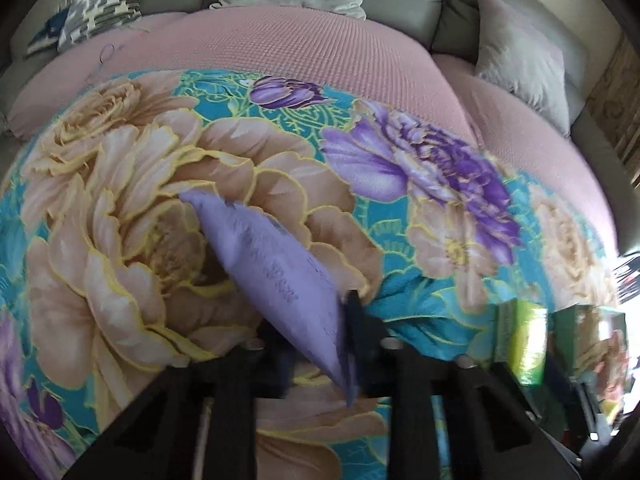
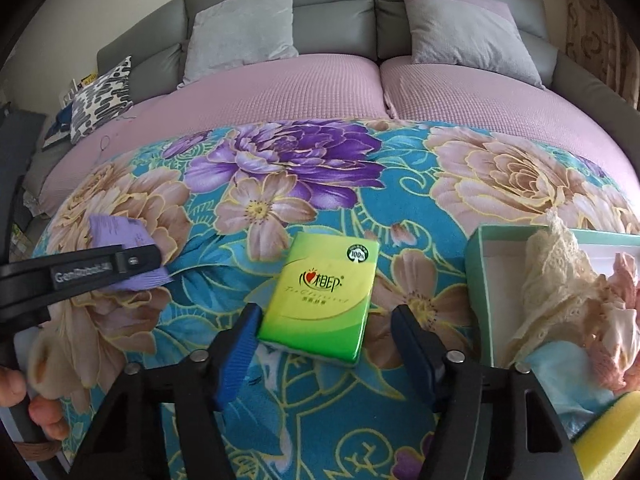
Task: Organize soft objects
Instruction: 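Grasp the purple wipes pack with the left tool while the right tool grasps the green tissue pack, then lift the wipes pack and tissue pack and carry both over the tray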
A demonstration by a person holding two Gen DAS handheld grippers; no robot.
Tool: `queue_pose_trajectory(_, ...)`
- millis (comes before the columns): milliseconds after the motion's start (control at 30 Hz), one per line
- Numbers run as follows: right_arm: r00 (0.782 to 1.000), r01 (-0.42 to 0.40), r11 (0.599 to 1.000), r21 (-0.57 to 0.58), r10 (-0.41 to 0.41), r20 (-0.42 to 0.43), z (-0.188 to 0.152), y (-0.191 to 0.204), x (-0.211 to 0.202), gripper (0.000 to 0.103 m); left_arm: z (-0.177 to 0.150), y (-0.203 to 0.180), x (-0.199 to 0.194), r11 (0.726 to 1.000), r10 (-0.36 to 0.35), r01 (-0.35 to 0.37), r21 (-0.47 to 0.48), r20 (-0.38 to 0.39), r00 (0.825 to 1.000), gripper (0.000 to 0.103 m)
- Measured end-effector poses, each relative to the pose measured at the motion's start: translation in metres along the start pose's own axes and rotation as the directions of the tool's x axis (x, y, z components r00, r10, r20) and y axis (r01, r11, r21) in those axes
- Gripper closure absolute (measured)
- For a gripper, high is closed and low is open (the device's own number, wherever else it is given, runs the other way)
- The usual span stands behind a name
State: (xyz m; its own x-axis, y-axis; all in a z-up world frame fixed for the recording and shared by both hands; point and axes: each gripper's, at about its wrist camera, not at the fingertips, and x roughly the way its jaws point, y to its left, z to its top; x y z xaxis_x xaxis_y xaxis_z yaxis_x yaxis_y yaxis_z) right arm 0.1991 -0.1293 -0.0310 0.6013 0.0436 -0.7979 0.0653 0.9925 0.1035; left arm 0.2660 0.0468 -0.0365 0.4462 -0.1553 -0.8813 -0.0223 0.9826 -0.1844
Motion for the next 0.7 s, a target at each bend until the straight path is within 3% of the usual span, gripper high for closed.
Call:
queue_pose_trajectory(100, 1.0, -0.009, 1.0, 0.03, 0.008, 0.01, 0.0, -0.008, -0.005, 0.052, -0.004, -0.006, -0.004, 1.0, -0.013, 0.012, 0.01, 0.013, 1.0, 0.093)
queue_pose_trajectory(367, 0.998, -0.066, 0.996, 0.055, 0.065, 0.019, 0.001, -0.013, -0.015, 0.053, -0.014, -0.018, -0.022, 0.999, -0.036, 0.036, 0.011, 0.041, 0.999, 0.096)
queue_pose_trajectory(700, 0.984, -0.109, 0.991, 0.075, 0.097, 0.152, 0.006, -0.028, -0.087, 0.053, -0.037, -0.035, -0.081, 0.997, -0.071, 0.069, 0.022, 0.15, 0.986, 0.096)
